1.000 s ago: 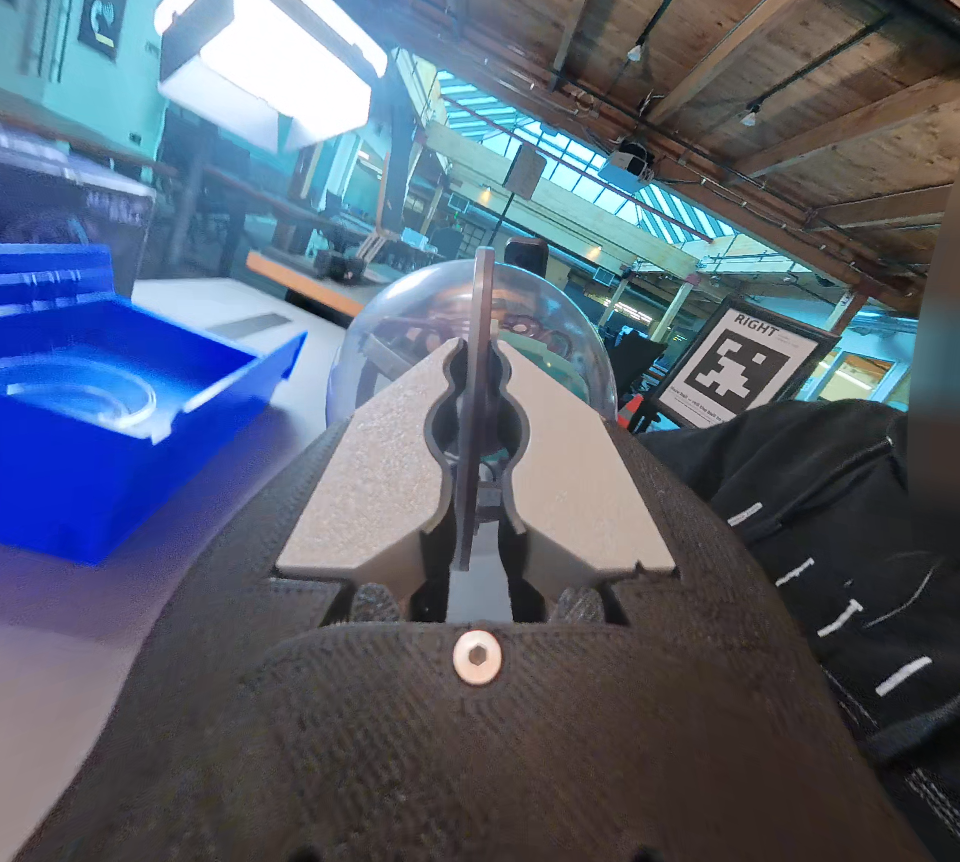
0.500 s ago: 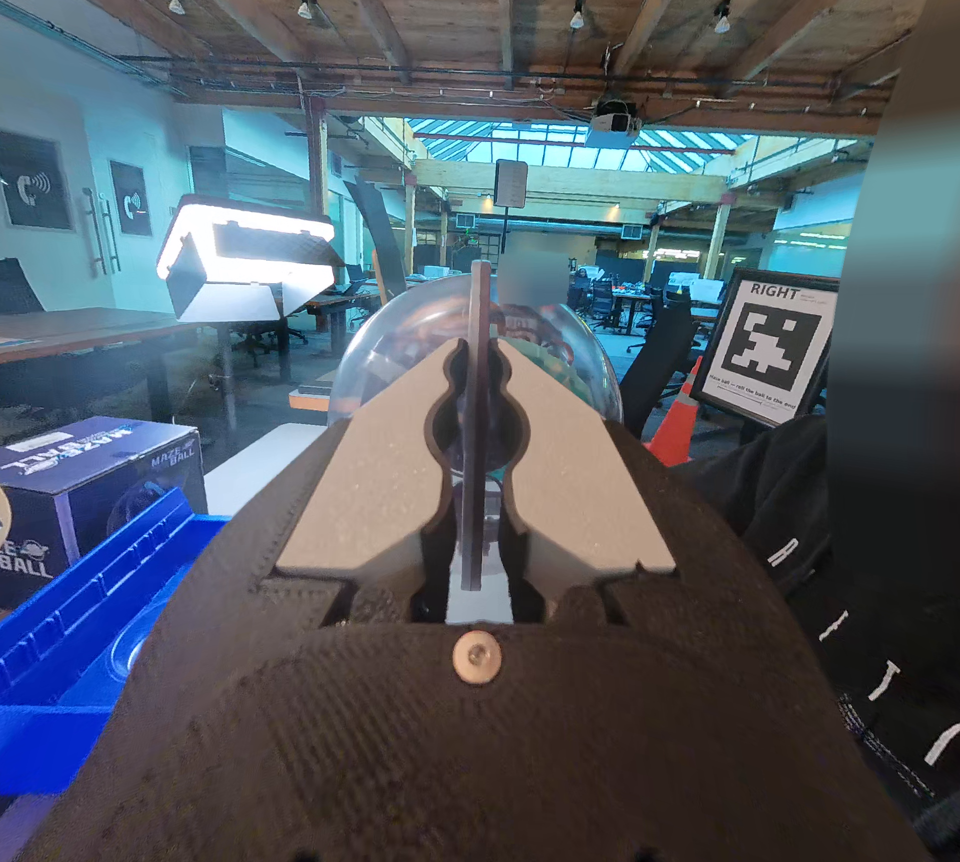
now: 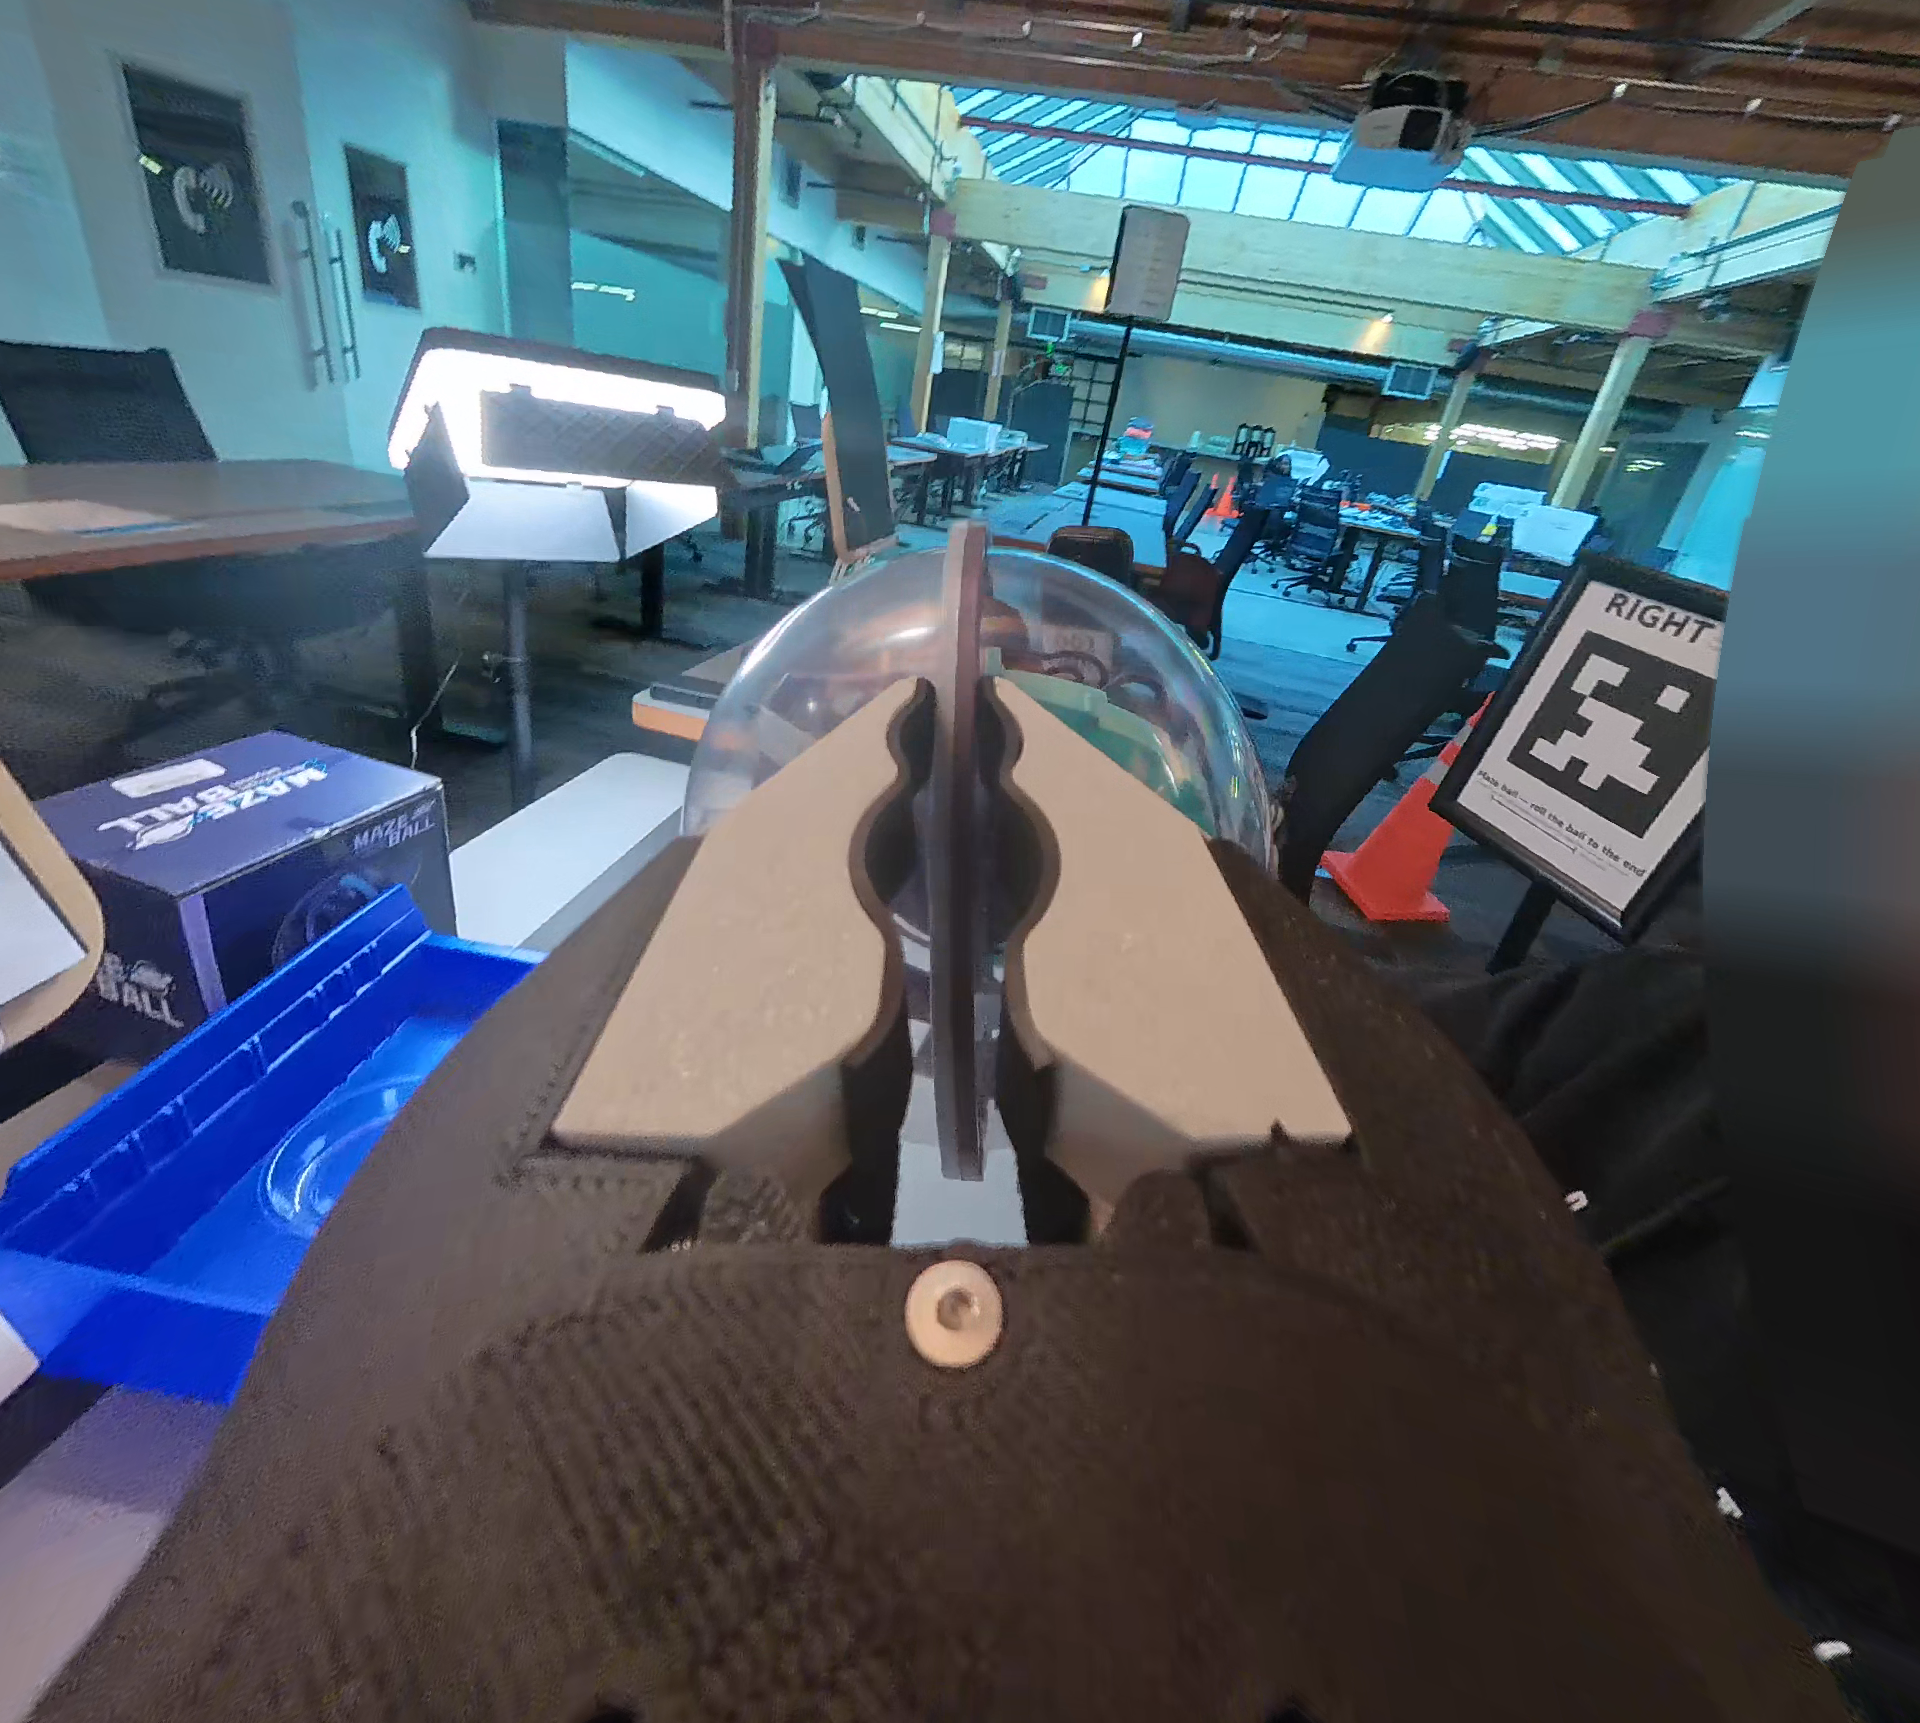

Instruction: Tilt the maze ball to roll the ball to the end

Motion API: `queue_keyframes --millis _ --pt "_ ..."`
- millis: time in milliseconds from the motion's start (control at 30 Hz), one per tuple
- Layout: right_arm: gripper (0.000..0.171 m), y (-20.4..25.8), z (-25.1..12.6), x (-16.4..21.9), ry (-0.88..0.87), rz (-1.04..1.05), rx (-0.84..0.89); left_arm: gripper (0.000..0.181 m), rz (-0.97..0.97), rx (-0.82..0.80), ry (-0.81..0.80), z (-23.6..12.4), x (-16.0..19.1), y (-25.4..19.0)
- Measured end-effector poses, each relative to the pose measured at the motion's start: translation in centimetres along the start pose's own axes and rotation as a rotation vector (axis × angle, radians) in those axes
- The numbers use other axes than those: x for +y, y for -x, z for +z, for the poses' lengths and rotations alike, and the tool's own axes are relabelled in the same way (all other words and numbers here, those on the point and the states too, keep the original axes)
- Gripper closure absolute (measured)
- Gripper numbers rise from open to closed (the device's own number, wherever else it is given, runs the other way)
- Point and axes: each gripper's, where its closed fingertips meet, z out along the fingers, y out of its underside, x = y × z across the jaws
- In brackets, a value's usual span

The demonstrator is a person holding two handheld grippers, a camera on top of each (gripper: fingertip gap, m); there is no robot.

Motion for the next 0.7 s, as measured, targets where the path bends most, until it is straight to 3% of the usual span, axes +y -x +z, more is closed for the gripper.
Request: queue_keyframes --millis 333,700 --pt "0.166 0.4 -0.3 0.5 -0.054 0.129 -0.074 0.174 0.052 -0.061 0.083 0.6 -0.4 -2.0" --pt "0.166 2.5 -0.6 -3.0 -0.045 -0.080 -0.039 0.174 0.191 0.041 -0.024 0.9 -2.1 -4.0"
